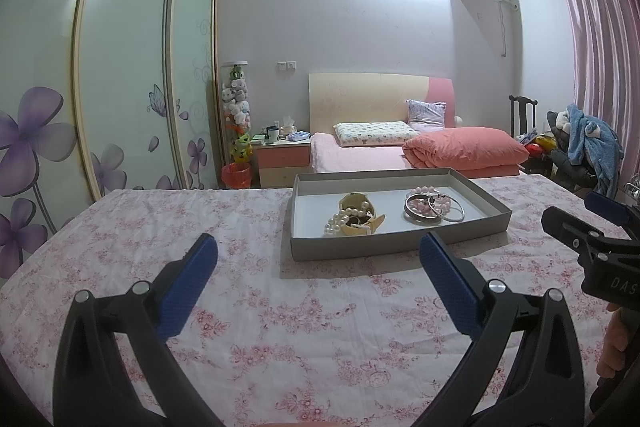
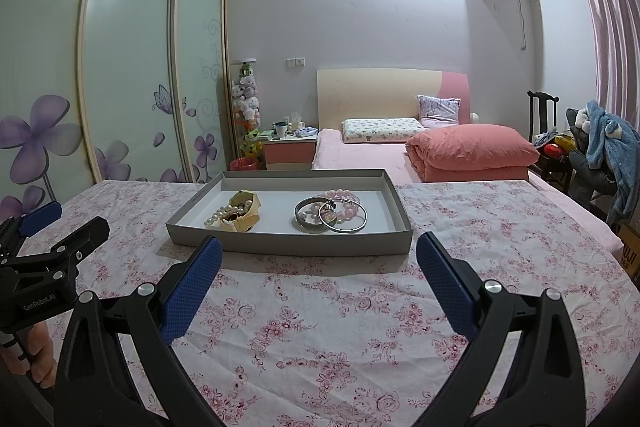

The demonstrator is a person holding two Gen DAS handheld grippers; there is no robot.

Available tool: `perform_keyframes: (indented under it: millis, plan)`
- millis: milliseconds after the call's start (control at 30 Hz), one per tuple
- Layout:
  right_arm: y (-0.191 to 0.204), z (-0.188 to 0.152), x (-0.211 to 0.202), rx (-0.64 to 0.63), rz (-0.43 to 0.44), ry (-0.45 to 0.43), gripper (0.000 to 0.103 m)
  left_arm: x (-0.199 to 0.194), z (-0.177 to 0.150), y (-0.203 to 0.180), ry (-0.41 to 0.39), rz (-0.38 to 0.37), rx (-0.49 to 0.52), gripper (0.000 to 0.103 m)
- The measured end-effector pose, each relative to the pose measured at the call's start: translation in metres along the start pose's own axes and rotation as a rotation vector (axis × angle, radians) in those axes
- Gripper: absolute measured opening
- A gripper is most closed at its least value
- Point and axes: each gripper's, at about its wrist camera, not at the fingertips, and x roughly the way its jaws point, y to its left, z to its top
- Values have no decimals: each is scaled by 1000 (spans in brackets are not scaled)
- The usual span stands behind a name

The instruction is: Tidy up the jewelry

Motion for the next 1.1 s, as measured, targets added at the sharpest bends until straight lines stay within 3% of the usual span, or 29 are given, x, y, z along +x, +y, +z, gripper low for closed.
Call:
perform_keyframes:
  millis: [1100]
  plan:
    - [-1,-1,1,5,2,4,97,-6,-3,-8,5,-7,-17,99]
